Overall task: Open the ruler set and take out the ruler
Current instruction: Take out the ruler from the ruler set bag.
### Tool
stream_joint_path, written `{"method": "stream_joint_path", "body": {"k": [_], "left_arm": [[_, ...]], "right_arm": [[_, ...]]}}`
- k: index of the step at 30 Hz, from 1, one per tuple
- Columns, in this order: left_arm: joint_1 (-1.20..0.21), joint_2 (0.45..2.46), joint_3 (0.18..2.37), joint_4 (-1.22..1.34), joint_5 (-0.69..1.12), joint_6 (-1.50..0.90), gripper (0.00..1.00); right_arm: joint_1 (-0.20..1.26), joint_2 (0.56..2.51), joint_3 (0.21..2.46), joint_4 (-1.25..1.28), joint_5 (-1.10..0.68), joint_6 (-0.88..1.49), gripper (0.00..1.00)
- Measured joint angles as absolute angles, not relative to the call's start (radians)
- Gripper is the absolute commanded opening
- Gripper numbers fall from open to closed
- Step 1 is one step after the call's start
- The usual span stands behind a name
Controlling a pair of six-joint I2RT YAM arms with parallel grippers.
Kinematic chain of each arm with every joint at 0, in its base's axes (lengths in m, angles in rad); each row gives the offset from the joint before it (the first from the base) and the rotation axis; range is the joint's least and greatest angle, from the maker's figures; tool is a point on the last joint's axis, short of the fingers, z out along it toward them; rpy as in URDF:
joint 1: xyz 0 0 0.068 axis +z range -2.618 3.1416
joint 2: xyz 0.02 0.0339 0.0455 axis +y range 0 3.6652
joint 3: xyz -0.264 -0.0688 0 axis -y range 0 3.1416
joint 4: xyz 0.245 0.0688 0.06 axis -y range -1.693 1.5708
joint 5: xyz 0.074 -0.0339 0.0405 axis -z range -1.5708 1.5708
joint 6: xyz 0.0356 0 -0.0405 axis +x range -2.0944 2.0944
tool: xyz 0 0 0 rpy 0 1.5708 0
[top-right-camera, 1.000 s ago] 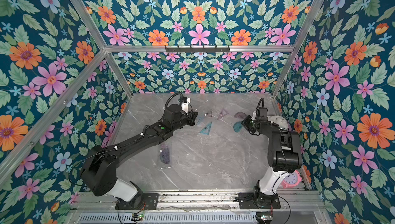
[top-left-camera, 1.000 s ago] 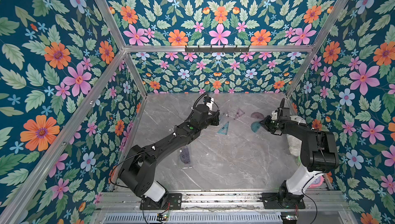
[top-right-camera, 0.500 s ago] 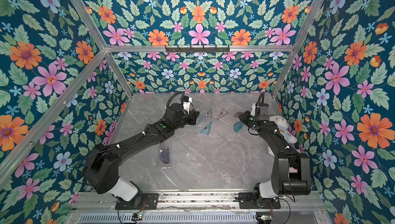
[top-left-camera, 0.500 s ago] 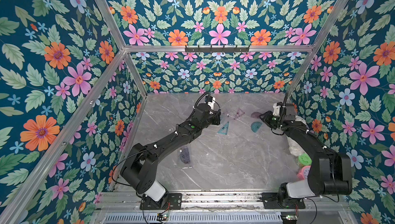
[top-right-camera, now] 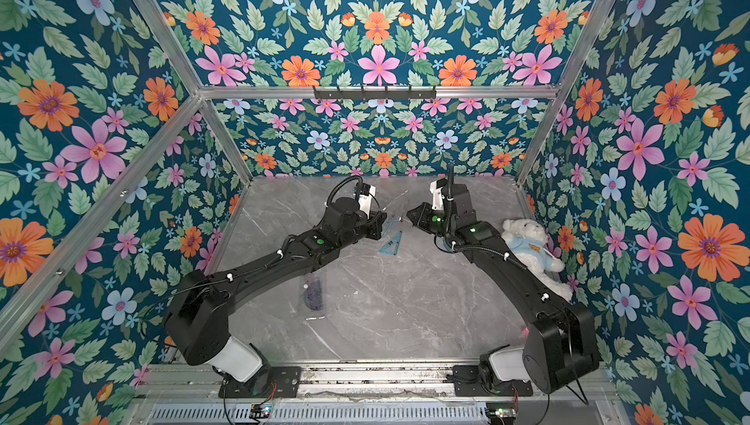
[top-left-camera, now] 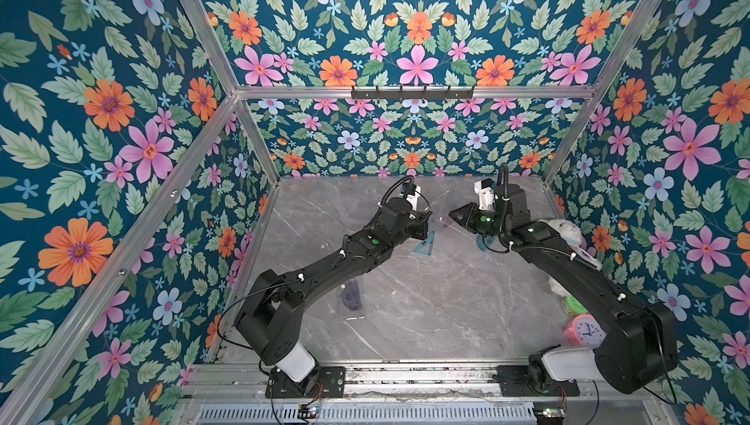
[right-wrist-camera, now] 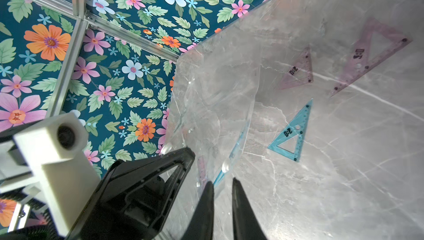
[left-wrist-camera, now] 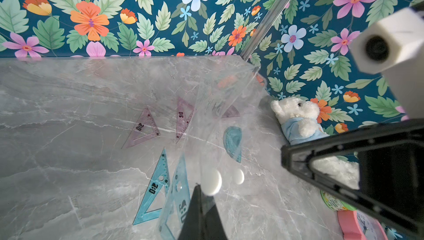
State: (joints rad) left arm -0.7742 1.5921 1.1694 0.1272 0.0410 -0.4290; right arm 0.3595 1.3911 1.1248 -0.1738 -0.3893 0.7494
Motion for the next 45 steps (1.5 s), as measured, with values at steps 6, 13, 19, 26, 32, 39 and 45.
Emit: {"method": "stream_joint_path", "body": {"k": [6,13,19,26,32,39,45], "left_arm": [[-0.789,1.589,1.168,0.119,0.023,-0.416,0.00],[-0.792,1.588,1.167,0.116,0.021,-0.413,0.00],[-0.792,1.579,1.167,0.120,0.020,-0.413,0.00],[-0.797,1.582,1.167,0.131,0.025,-0.416,0.00],[-0.802,1.588,1.167,0.145,0.026,-0.418,0.00],[-0.802,1.600,1.167,0.148,0.027,-0.419,0.00],[-0.802,1.600,1.167,0.150,0.024,-0.420,0.00]], "right_arm": [[0.397,1.461,1.139,-0.145,-0.398,0.809,0.18],[0.429,1.497,1.163,-0.122,-0.400,0.834,0.22],[0.432,1.540,1.156,-0.113,-0.403,0.844,0.28],[0.435,1.590,1.156,-0.083,-0.428,0.871,0.29],[0.441,1.610,1.158,-0.064,-0.445,0.884,0.29],[0.459,1.613,1.159,-0.056,-0.460,0.886,0.29],[0.476,1.613,1.159,-0.056,-0.463,0.894,0.29]]}}
